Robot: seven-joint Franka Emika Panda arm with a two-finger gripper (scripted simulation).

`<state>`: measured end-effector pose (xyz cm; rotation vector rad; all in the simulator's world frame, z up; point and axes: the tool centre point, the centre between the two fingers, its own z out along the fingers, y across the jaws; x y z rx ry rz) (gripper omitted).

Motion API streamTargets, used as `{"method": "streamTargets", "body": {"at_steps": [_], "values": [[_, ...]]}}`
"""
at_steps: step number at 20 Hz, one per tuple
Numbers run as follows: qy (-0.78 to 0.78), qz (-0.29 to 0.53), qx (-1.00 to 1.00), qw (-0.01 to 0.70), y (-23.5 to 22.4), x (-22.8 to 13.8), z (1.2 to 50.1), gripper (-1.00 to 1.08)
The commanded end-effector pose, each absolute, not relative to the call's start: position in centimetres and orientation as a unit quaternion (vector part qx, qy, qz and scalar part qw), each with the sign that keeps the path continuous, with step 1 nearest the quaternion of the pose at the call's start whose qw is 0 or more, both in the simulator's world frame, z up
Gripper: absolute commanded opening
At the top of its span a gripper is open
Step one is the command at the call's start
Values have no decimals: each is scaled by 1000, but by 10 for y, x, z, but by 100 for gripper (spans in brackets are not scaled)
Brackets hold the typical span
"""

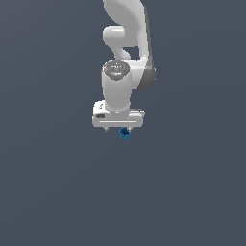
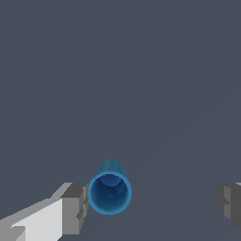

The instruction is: Pick up the object and move it to a goal position.

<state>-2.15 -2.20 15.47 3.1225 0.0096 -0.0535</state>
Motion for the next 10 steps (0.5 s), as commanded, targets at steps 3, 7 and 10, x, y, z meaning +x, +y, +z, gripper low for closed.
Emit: {"method": "streamTargets", "body": {"at_steps": [3,7,10], "values": [[0,-14,1000,7,-15,-30,142,100],[-4,-10,1000,5,-7,-42,125,100],[-8,-6,1000,3,0,-53,112,100]]}}
